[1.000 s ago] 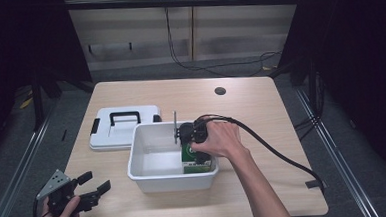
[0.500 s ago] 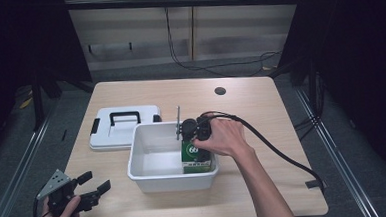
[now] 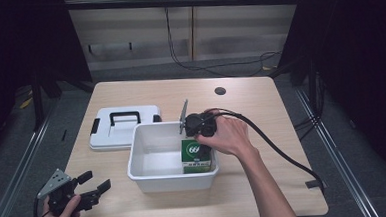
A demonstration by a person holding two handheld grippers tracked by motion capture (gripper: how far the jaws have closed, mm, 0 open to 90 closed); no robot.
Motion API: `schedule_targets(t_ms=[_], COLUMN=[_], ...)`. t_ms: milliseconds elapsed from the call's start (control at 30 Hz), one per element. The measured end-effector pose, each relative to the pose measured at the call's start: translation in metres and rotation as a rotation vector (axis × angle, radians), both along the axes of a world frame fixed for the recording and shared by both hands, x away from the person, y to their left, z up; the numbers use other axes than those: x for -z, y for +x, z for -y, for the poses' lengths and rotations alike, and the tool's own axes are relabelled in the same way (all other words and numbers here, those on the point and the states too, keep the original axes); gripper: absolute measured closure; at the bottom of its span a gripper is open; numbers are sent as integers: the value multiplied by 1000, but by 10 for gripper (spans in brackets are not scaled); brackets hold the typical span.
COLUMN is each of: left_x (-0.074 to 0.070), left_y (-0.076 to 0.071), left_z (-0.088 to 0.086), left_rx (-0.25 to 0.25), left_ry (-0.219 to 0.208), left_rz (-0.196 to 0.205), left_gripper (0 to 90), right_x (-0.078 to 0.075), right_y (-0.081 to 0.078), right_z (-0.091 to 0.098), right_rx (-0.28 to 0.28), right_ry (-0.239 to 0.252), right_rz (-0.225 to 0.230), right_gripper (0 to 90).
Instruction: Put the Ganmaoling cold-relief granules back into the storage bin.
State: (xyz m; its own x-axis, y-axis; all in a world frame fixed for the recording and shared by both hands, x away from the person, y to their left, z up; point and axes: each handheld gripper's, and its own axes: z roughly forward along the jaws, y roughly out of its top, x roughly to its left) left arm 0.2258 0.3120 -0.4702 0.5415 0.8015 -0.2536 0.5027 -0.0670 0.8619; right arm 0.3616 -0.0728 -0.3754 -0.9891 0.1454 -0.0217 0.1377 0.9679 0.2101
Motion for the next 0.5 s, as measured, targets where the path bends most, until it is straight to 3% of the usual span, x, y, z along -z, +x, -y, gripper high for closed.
schedule_targets(t_ms=[100,367,500], left_x=[0,-1,-1], left_y=[0,-1,-2], left_z=[0,-1,-1], left_rx=[-1,5,2], left_ry=[0,-3,1], left_rz=[-1,2,4], left_gripper=[170,170,170], right_x=[-3,-9,-12], right_y=[-2,-3,-5], right_z=[2,13,21], right_rx=[-5,49,74], right_ry=[29,118,179], right_rz=[32,38,65], right_gripper=[141,144,144])
